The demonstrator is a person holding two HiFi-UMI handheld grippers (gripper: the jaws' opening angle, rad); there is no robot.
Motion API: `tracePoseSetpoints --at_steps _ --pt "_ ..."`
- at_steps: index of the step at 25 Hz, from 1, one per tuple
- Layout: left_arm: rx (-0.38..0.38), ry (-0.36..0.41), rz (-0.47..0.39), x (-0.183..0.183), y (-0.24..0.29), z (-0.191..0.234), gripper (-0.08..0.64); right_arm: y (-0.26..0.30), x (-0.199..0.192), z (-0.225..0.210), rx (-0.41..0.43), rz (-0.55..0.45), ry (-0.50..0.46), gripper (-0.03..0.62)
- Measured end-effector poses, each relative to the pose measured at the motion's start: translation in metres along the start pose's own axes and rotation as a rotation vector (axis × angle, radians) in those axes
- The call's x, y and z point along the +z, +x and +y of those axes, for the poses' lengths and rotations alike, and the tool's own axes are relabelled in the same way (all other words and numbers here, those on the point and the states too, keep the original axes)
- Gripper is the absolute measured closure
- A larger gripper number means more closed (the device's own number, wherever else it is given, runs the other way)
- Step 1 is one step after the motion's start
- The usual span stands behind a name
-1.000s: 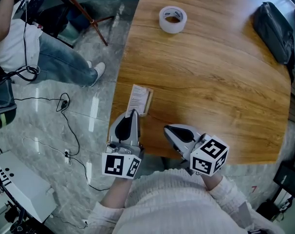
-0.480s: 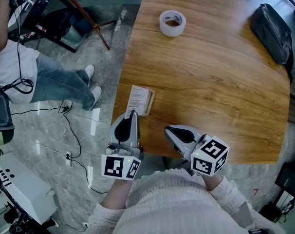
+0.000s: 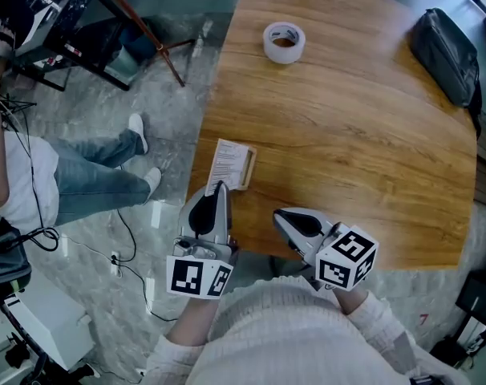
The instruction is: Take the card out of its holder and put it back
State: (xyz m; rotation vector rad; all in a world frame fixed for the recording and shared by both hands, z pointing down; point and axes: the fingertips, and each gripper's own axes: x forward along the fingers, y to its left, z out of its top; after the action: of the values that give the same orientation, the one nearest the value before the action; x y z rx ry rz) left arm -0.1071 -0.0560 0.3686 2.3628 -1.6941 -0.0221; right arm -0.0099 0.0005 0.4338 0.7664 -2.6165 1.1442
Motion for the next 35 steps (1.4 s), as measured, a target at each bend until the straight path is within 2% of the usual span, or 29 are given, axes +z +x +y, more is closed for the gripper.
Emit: tracePoseSetpoints --at_steps 12,22,35 --pt "0.008 -0.003 -0.023 0.020 -0.009 -0.008 0.541 -0.006 0.007 0.006 0.007 -0.018 -0.018 0.598" --pt "0.011 0.031 -0.012 0.019 -0.009 -0.007 0.541 -0.008 0.009 0.005 0.004 -0.016 -0.026 0.598" --pt "0.007 0.007 -0.001 0.006 -0.003 -0.001 0.541 -0.003 0.006 -0.004 -0.007 -0.005 -0.014 0.598"
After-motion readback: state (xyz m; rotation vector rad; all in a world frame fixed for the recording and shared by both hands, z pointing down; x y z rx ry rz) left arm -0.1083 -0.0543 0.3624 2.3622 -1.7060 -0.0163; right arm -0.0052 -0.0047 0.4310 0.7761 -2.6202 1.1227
